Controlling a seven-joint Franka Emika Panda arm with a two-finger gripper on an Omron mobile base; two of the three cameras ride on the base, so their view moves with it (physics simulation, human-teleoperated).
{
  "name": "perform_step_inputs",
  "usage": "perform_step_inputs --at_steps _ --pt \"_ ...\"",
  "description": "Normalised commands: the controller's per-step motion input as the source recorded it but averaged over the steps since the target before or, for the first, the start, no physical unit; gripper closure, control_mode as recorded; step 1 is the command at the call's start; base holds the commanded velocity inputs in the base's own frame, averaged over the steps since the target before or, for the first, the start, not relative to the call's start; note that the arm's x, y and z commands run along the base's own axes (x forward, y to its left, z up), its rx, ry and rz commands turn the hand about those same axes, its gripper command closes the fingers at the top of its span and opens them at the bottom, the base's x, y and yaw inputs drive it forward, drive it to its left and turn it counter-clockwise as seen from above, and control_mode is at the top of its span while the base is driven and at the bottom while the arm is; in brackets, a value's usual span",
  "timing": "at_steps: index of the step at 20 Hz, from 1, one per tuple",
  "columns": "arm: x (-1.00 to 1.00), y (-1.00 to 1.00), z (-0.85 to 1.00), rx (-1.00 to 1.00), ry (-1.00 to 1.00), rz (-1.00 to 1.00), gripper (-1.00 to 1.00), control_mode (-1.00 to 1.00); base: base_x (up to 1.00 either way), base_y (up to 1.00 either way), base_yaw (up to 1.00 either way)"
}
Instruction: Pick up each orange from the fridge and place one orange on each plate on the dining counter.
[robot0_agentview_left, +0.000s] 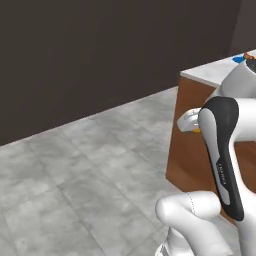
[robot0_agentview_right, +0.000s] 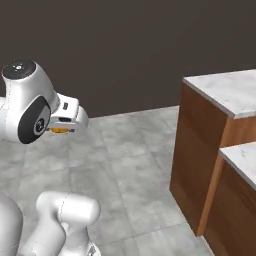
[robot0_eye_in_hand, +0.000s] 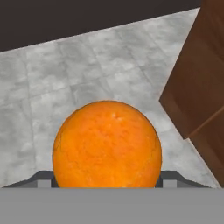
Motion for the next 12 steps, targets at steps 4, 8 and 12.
perform_step_inputs --at_steps 4,8,12 --pt "0.00 0.00 0.00 0.00 0.00 0.00 1.00 1.00 1.00 1.00 -0.53" --pt "0.00 0.00 0.00 0.00 0.00 0.00 1.00 1.00 1.00 1.00 -0.54" --pt "0.00 0.00 0.00 0.00 0.00 0.00 1.00 1.00 1.00 1.00 -0.53"
